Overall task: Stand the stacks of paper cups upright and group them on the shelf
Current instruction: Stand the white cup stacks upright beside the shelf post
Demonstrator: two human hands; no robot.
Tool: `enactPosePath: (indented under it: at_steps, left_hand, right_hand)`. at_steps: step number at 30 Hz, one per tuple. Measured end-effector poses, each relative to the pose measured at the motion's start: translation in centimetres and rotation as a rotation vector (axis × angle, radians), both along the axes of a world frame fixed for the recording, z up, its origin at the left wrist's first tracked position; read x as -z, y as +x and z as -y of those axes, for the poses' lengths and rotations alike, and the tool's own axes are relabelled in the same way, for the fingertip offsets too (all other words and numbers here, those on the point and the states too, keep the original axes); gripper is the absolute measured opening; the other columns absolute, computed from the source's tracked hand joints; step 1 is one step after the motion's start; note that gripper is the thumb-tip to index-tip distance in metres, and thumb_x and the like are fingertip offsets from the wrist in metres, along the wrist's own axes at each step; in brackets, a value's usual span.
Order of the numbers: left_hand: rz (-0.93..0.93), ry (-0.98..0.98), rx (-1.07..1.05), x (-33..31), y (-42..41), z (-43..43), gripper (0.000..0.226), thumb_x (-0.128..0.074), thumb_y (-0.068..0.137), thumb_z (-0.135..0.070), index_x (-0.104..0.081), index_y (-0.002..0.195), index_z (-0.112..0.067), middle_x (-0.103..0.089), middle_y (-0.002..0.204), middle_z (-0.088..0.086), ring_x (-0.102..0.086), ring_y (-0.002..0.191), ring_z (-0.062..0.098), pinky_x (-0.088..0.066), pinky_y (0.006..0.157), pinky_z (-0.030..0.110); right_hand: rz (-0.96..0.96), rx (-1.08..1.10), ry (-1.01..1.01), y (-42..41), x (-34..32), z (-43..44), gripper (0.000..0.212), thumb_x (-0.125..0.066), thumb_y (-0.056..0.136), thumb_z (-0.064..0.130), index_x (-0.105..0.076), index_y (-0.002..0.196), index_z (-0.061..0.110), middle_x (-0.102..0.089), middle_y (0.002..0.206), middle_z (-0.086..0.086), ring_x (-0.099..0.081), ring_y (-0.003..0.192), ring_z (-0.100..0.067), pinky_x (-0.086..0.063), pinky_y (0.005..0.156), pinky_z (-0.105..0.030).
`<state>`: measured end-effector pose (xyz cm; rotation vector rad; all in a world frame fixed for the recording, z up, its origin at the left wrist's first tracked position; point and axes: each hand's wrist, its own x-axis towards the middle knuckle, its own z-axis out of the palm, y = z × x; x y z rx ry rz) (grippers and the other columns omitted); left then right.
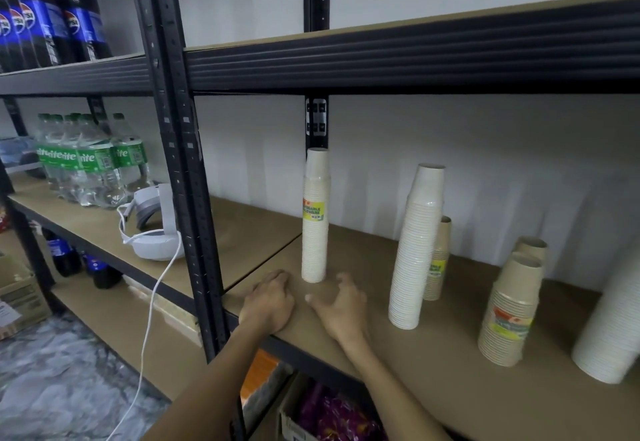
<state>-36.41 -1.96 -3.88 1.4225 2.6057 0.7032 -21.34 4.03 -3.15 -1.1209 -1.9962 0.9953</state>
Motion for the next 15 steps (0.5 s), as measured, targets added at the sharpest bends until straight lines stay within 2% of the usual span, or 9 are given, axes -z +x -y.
enactPosePath:
  at_steps: [2, 4, 5, 7, 11, 13, 15]
  left_hand:
    - [0.007, 0.0, -0.004, 0.0, 0.2, 0.1, 0.051, -0.032, 0.094, -0.028, -0.039, 0.144, -0.024, -0.037, 0.153, -0.005, -0.042, 0.132, 0.027, -0.035, 0.107, 0.039]
    - [-0.002, 0.003, -0.006, -0.1, 0.3, 0.0, 0.048, -0.032, 0.096, -0.028, -0.039, 0.143, -0.024, -0.038, 0.151, -0.003, -0.044, 0.129, 0.028, -0.037, 0.104, 0.04]
    - [-0.01, 0.001, -0.006, -0.2, 0.4, 0.0, 0.047, -0.033, 0.097, -0.028, -0.039, 0.143, -0.024, -0.038, 0.151, -0.002, -0.045, 0.129, 0.029, -0.038, 0.103, 0.04]
    - [-0.024, -0.008, -0.002, -0.3, 0.6, 0.0, 0.046, -0.034, 0.097, -0.027, -0.04, 0.142, -0.023, -0.04, 0.149, -0.001, -0.045, 0.127, 0.03, -0.038, 0.101, 0.039]
    - [-0.032, -0.002, 0.005, -0.4, 0.8, 0.2, 0.045, -0.035, 0.096, -0.027, -0.042, 0.14, -0.021, -0.044, 0.147, 0.002, -0.047, 0.126, 0.029, -0.039, 0.101, 0.039]
    - [-0.032, 0.004, 0.005, -0.3, 0.8, 0.3, 0.045, -0.034, 0.096, -0.027, -0.043, 0.14, -0.022, -0.044, 0.147, 0.001, -0.047, 0.127, 0.028, -0.038, 0.102, 0.038]
    - [-0.027, 0.007, -0.001, -0.4, 0.9, 0.3, 0.046, -0.034, 0.096, -0.028, -0.042, 0.141, -0.023, -0.044, 0.146, 0.001, -0.046, 0.127, 0.028, -0.038, 0.102, 0.038]
  right_hand:
    - [-0.04, 0.076, -0.001, 3.8, 0.6, 2.0, 0.045, -0.077, 0.08, 0.036, -0.06, 0.117, 0.018, -0.065, 0.113, 0.0, -0.06, 0.097, -0.009, -0.046, 0.079, -0.02]
    - [-0.129, 0.225, 0.002, 7.7, 0.4, 2.7, 0.024, -0.076, 0.081, 0.028, -0.061, 0.098, 0.022, -0.067, 0.102, -0.001, -0.062, 0.09, -0.012, -0.047, 0.073, -0.024]
    - [-0.166, 0.309, 0.022, 9.4, 0.2, 2.4, 0.023, -0.076, 0.081, 0.024, -0.059, 0.096, 0.021, -0.066, 0.101, -0.003, -0.06, 0.087, -0.014, -0.045, 0.071, -0.026]
    - [-0.194, 0.434, 0.075, 11.9, 0.0, 1.4, 0.033, -0.078, 0.078, 0.018, -0.056, 0.104, 0.017, -0.062, 0.108, -0.007, -0.058, 0.088, -0.017, -0.04, 0.072, -0.027]
    - [-0.136, 0.321, 0.054, 12.5, 0.0, -0.9, 0.077, -0.08, 0.078, 0.02, -0.04, 0.143, 0.013, -0.054, 0.137, -0.006, -0.054, 0.123, -0.025, -0.043, 0.097, -0.032]
    - [-0.149, 0.241, 0.021, 11.7, -0.2, -1.7, 0.072, -0.075, 0.083, 0.017, -0.039, 0.144, 0.016, -0.056, 0.135, -0.003, -0.054, 0.123, -0.022, -0.042, 0.094, -0.028]
    - [-0.137, 0.21, 0.015, 10.6, 0.0, -2.3, 0.06, -0.074, 0.084, 0.015, -0.046, 0.138, 0.015, -0.061, 0.126, -0.002, -0.056, 0.111, -0.015, -0.041, 0.086, -0.024]
